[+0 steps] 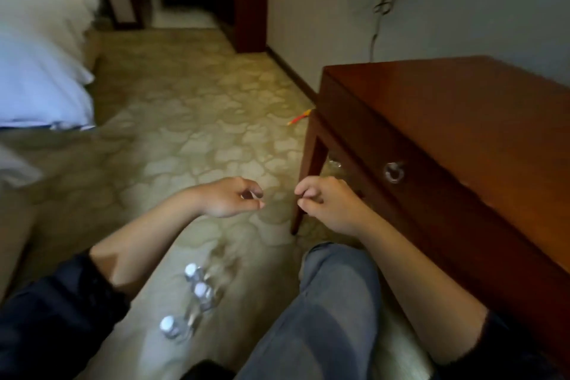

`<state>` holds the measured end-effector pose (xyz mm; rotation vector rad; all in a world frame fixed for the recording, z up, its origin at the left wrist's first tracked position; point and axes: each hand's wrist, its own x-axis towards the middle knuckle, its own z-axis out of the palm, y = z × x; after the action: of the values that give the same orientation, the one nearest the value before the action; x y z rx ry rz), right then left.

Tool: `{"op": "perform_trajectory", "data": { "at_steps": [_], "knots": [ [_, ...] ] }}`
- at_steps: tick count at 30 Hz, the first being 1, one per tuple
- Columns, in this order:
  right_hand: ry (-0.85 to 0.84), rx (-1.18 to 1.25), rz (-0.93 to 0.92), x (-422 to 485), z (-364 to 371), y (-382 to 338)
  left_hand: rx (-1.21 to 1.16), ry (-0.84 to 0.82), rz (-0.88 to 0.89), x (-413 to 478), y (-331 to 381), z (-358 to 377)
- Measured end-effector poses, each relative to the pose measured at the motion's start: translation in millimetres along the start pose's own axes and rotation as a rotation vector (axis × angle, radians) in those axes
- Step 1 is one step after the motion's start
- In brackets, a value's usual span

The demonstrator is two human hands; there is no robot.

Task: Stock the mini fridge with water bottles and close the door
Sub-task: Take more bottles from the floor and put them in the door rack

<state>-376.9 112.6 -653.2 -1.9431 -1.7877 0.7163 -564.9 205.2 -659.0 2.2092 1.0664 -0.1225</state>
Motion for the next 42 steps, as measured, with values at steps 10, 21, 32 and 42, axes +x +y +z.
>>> {"op": "perform_trajectory", "data": {
  "at_steps": [10, 21, 32, 42],
  "knots": [
    [-0.398, 0.109, 0.138, 76.9, 143.0, 14.5, -0.238, 0.032, -0.453, -0.4, -162.4, 81.6],
    [-0.551, 0.283, 0.349, 101.8, 243.4, 56.6, -0.405, 0.041, -0.735, 27.7, -227.4, 199.4],
    [-0.54, 0.396, 0.522, 150.3, 279.1, 98.6, -0.235, 0.092, -0.758, 91.6, -270.7, 263.6],
    [-0.477, 0.44, 0.594, 178.0, 300.8, 111.0, -0.209, -0.006, -0.759, 130.1, -301.9, 283.9]
  ]
}}
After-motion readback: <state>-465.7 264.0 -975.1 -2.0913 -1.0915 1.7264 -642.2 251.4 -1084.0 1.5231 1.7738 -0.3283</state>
